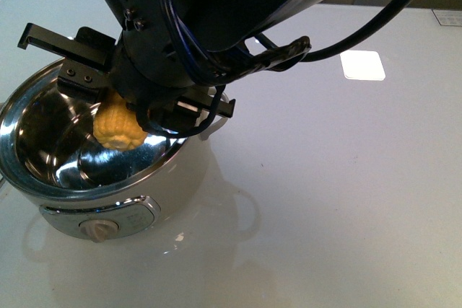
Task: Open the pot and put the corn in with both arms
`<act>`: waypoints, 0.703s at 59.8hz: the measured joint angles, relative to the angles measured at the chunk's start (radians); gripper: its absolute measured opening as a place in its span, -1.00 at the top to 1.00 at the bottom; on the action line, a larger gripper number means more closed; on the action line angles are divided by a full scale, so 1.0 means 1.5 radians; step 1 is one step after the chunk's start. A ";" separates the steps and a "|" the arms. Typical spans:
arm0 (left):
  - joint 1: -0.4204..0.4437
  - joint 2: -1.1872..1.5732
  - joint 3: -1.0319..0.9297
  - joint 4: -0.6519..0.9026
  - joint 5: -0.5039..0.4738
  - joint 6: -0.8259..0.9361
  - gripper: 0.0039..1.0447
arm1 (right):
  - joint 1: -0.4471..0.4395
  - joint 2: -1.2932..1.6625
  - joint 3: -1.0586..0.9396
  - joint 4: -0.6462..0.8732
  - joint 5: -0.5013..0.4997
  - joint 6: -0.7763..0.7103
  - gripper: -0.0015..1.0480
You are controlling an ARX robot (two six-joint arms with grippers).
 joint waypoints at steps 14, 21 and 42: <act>0.000 0.000 0.000 0.000 0.000 0.000 -0.87 | -0.020 -0.037 -0.047 0.021 0.000 0.007 -0.74; 0.000 0.000 0.000 0.000 0.000 0.000 -0.87 | -0.037 -0.081 -0.085 0.045 -0.003 0.008 -0.83; 0.000 0.000 0.000 0.000 0.000 0.000 -0.87 | -0.136 -0.335 -0.297 0.122 0.057 -0.025 -0.83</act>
